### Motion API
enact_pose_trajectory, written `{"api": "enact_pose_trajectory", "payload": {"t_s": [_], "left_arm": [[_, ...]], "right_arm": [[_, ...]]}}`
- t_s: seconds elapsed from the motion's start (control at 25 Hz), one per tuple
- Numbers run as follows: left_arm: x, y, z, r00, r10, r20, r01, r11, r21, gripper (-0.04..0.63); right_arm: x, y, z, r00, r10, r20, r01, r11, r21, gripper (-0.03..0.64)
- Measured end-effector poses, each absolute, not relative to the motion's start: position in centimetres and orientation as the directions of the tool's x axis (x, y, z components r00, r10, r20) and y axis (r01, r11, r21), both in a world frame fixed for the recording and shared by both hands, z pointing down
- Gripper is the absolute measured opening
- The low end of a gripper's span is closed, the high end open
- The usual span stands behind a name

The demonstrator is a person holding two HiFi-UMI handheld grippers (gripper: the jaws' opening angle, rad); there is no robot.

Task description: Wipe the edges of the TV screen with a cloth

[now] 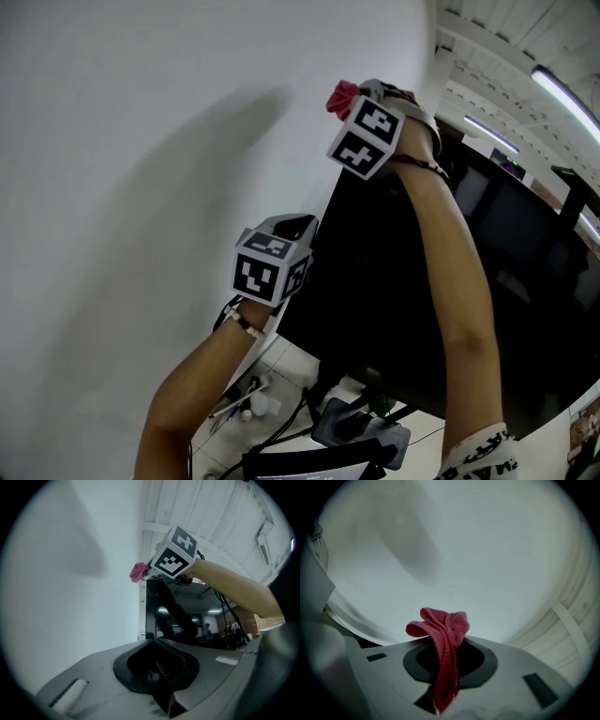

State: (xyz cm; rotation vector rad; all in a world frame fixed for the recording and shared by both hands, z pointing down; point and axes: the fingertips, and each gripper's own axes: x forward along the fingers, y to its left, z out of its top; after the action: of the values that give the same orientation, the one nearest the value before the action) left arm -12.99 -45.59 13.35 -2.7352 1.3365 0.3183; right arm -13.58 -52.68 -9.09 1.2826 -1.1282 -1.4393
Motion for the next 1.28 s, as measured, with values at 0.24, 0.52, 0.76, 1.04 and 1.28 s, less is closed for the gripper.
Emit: {"api": "enact_pose_trajectory", "payload": {"t_s": [0.24, 0.52, 0.76, 1.04, 1.28], "left_arm": [[-13.4, -43.9, 15.3, 0.611, -0.764, -0.205, -0.775, -0.631, 0.042, -0.008], [-13.5, -44.5, 16.4, 0.600, -0.774, -0.204, -0.777, -0.624, 0.083, -0.008], [-13.4, -45.6, 18.9, 0.592, -0.786, -0.179, -0.780, -0.614, 0.119, -0.008], [-13.0, -46.7, 24.8, 0.564, -0.819, -0.103, -0.807, -0.573, 0.142, -0.008], [-12.1, -48.2, 30.0, 0.551, -0.834, -0.021, -0.821, -0.547, 0.165, -0.008]], "right_arm": [[-15.1, -51.9, -4.5, -0.120, -0.981, -0.154, 0.097, -0.166, 0.981, 0.081], [-14.2, -52.6, 1.2, -0.121, -0.988, -0.092, 0.107, -0.105, 0.989, 0.081], [-13.3, -53.3, 6.0, -0.159, -0.985, -0.063, 0.051, -0.072, 0.996, 0.081], [-11.1, -53.9, 12.3, -0.155, -0.988, -0.009, 0.044, -0.016, 0.999, 0.081], [-10.3, -54.6, 18.0, -0.171, -0.985, 0.027, 0.000, 0.028, 1.000, 0.081]]}}
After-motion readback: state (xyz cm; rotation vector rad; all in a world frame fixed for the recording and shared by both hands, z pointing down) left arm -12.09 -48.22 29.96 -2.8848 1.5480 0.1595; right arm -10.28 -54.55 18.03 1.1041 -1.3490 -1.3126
